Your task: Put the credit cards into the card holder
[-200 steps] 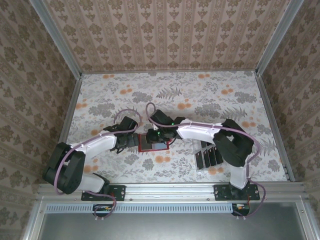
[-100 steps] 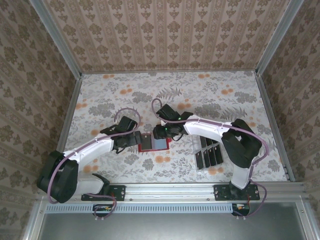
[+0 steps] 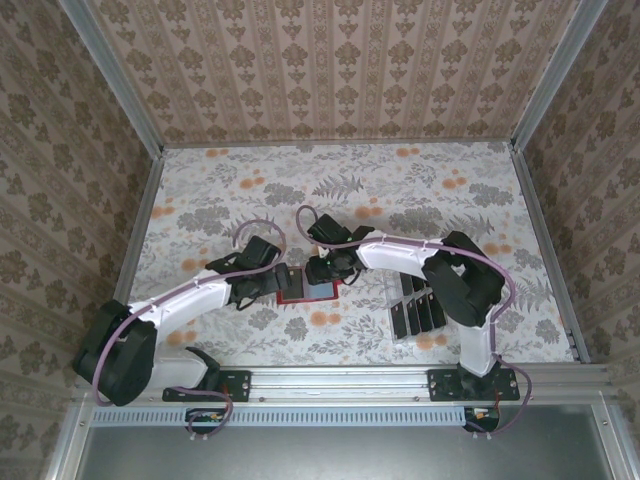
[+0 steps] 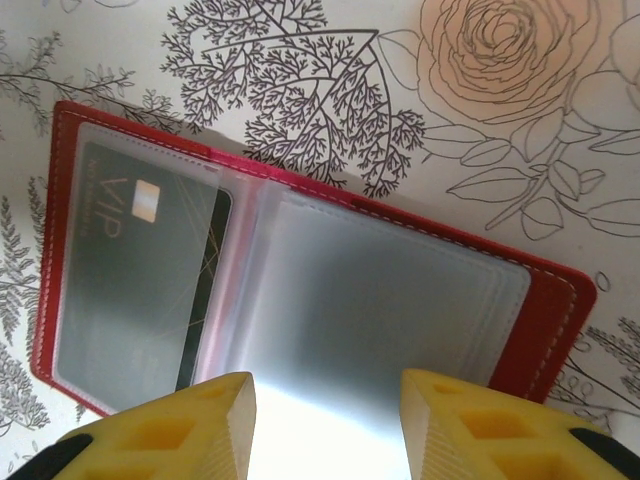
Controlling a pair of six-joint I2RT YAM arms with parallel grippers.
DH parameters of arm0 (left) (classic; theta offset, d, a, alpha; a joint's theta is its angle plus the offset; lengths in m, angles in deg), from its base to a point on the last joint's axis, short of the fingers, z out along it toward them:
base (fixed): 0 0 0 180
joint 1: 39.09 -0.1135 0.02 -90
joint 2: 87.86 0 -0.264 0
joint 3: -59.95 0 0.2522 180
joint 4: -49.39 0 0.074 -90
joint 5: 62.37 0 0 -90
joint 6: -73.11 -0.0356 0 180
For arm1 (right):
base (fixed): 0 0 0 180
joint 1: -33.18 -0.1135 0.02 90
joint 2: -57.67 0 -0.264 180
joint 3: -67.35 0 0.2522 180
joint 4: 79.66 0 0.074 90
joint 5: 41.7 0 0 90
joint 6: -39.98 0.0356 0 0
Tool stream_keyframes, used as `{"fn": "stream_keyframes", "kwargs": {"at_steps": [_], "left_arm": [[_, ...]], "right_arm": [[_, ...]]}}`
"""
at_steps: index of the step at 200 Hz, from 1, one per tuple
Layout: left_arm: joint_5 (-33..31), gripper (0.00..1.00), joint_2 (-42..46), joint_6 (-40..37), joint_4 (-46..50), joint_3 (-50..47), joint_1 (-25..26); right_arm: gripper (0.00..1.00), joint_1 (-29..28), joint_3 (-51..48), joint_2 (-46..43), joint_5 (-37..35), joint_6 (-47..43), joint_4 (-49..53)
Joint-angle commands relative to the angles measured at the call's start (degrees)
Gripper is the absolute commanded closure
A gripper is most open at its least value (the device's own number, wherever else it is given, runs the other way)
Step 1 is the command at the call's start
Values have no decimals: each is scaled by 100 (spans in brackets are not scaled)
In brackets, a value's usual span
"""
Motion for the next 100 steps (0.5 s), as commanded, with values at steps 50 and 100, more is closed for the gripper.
{"fn": "stream_keyframes", "kwargs": {"at_steps": [50,100], "left_arm": [[-204,0,503,-313,-152,-147,419],[-297,0,932,-514,-571,-488,912]], "right_arm": [[55,-1,-25,257,907,747,-557],[55,-1,-167,295,936,1294,-829]]}}
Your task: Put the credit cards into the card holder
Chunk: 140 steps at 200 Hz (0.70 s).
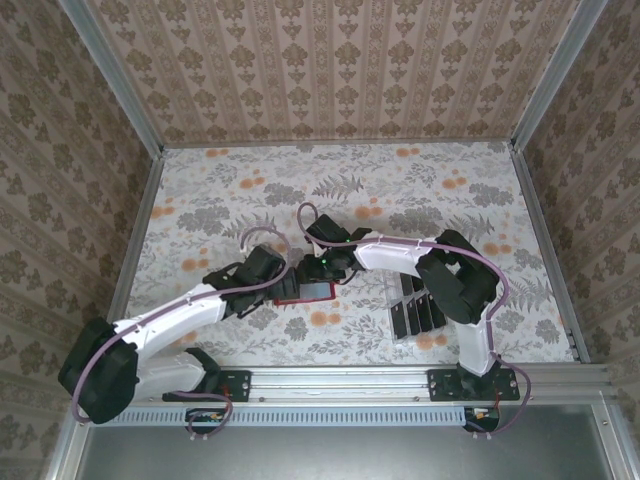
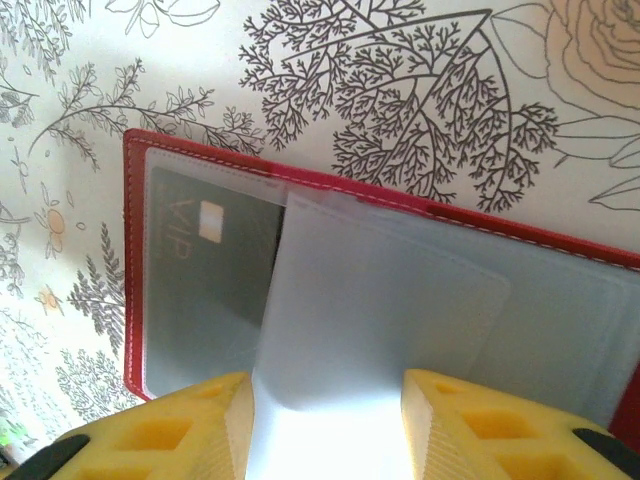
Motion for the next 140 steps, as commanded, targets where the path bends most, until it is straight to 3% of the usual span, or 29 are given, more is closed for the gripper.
{"fn": "stream_keyframes", "kwargs": {"at_steps": [1,46,108,140], "left_arm": [[-173,0,189,-243,-221,-163,223],[-538,0,237,-265,-337,-290,742],[-791,1,-330,-282,-620,-129,1133],[-1396,1,-243,28,-263,-88,1398]], "right_arm": [[55,-1,-125,139,162,424,-195],[53,-1,-208,186,157,693,-367],[52,11,-270,226,240,819,-478],[52,21,-295,226,258,835,-497]]}}
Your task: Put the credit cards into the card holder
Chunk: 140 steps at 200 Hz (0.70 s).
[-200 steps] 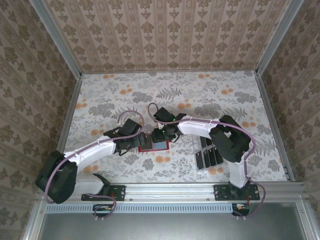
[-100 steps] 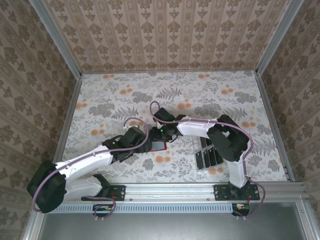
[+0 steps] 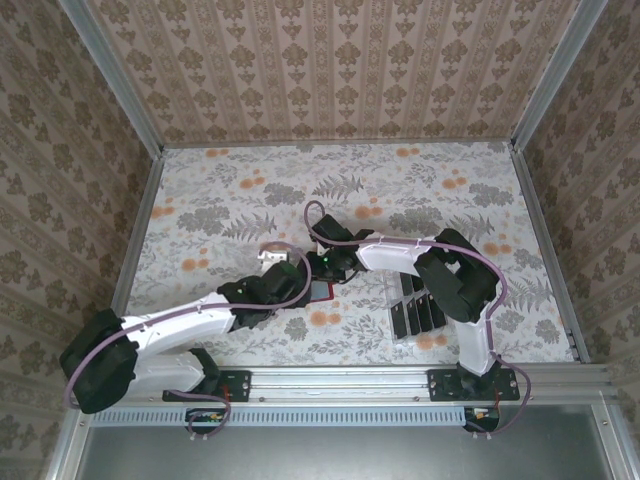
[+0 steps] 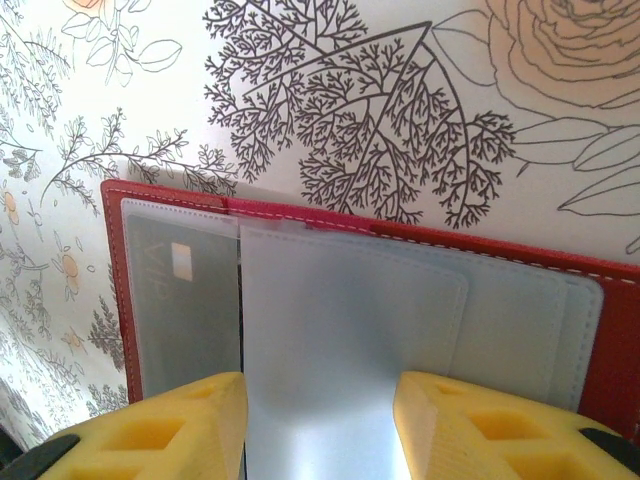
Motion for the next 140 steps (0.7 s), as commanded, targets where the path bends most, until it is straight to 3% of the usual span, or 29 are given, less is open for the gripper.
{"fn": "stream_keyframes", "kwargs": {"at_steps": [1,39,109,140], "left_arm": [[-270,1,-45,146,257,36,219],[-518,1,578,397,576,-241,228],[609,1,942,-486,-674,-776,234],[528,1,798,-482,-718,-743,235]], "right_arm": [[52,-62,-119,184,147,191,-105],[52,-64,-146,164,146,208,-125],[51,-59,-93,202,278,309,-205],[51,-56,-106,204,291,322,-201]]}}
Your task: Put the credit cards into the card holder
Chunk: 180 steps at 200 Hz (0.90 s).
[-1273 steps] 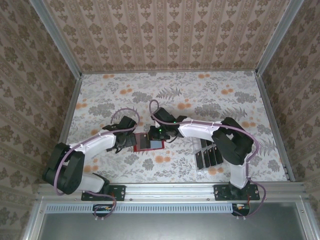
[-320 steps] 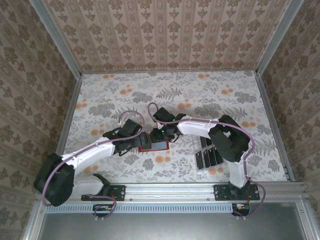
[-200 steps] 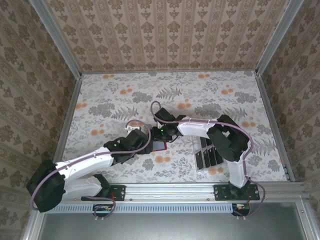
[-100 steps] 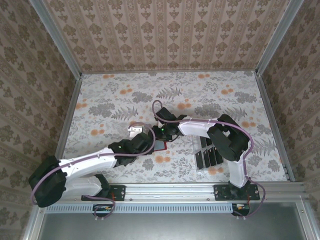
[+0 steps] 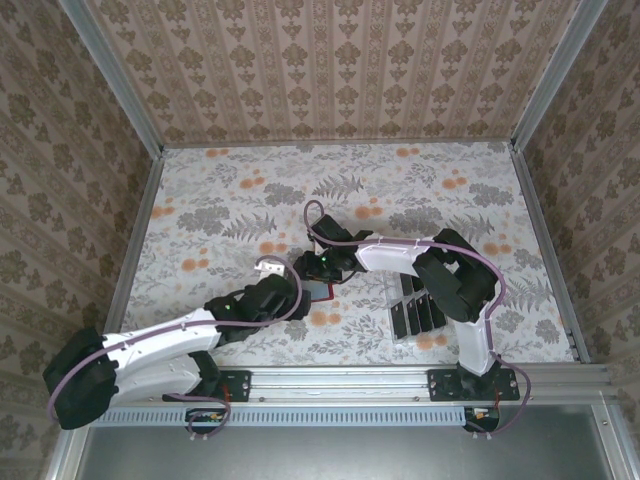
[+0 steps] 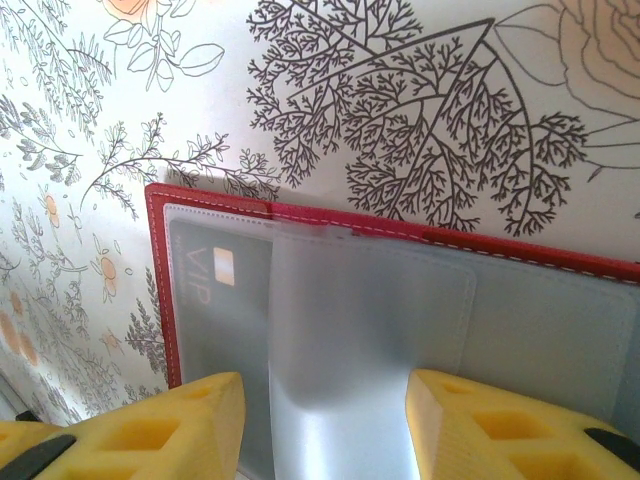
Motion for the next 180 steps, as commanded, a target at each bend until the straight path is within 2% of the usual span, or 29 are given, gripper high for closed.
{"fn": "stream_keyframes", "kwargs": {"at_steps": [1,128,180], "left_arm": [[116,1,-88,-211,-250,-15,49],[-457,0,-1227,-64,-255,509,-59],[-796,0,-1443,318,104,443,-57]], "right_arm": [[51,-38,-89,179,117,120,63],[50,-41,-88,151,150,98,109],[51,-30,-42,106,194,96,119]]}}
